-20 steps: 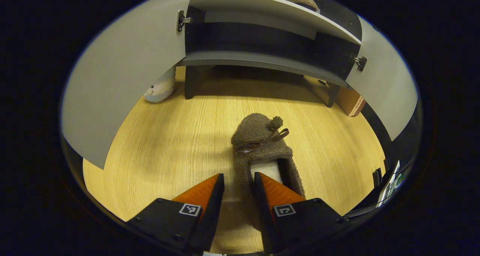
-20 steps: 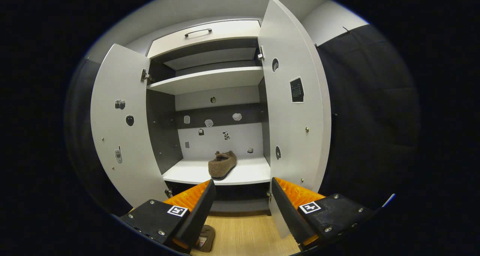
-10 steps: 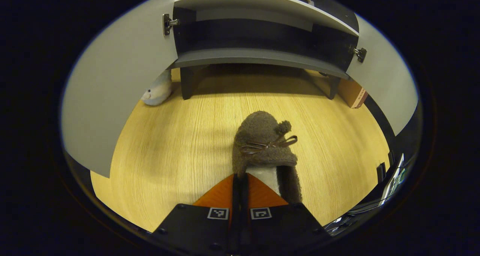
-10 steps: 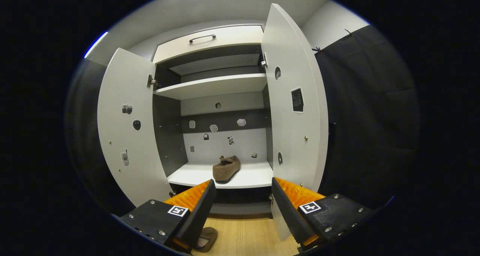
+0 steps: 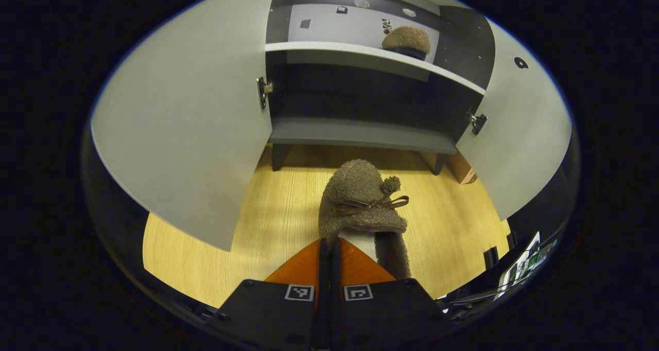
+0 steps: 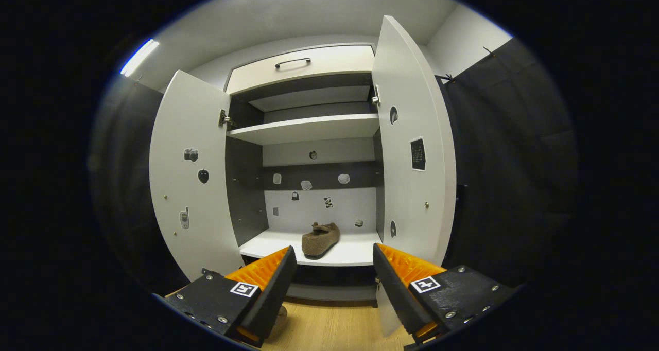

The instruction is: Grab one shoe with the right hand and put it into the shoe cabinet, grab the other shoe with the left hand and put it into the shoe cabinet; then close the right door with the right hand and the left door with the left hand.

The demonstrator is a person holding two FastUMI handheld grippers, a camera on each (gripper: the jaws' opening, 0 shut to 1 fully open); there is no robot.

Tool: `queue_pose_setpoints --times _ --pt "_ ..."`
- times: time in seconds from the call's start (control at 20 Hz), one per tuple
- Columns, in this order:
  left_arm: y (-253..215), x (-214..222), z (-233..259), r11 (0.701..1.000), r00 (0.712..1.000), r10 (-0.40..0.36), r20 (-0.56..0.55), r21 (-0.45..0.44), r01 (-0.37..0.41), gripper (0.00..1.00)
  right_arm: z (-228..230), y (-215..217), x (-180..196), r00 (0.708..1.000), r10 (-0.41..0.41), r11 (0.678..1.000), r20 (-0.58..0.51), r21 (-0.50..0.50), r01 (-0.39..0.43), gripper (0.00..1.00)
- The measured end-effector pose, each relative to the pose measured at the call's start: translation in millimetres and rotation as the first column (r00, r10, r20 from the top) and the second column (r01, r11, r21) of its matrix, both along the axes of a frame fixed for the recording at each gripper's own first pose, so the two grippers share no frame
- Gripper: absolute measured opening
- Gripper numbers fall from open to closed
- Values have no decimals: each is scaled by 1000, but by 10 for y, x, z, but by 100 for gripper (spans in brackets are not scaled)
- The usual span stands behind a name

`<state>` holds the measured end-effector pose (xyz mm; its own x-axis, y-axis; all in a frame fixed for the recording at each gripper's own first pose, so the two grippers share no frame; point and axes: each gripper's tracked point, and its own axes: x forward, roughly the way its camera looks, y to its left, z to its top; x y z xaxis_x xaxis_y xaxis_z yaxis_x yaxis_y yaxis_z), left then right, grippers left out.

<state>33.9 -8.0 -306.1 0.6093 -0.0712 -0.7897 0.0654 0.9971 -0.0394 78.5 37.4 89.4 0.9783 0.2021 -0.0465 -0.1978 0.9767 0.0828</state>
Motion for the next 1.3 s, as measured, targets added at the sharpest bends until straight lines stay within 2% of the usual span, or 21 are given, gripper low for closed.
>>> queue_pose_setpoints --times 0.4,0.65,0.9,1.15,1.3 --pt "-239 271 1205 999 990 -12 138 -39 18 6 186 -33 -29 999 33 999 32 6 -33 92" --pt "-255 668 1807 999 973 -4 232 -46 15 7 260 -50 -42 998 41 999 50 2 -41 92" --pt "-251 1240 2292 998 948 -5 318 -50 22 7 323 -99 -32 998 33 999 57 -4 -32 92" --pt "-175 1998 2592 998 923 22 385 -65 3 7 373 -175 94 998 -5 1000 60 4 5 92" --pt "-139 2477 2668 996 917 48 396 -91 -12 7 382 -188 199 998 -26 1000 56 19 25 92"
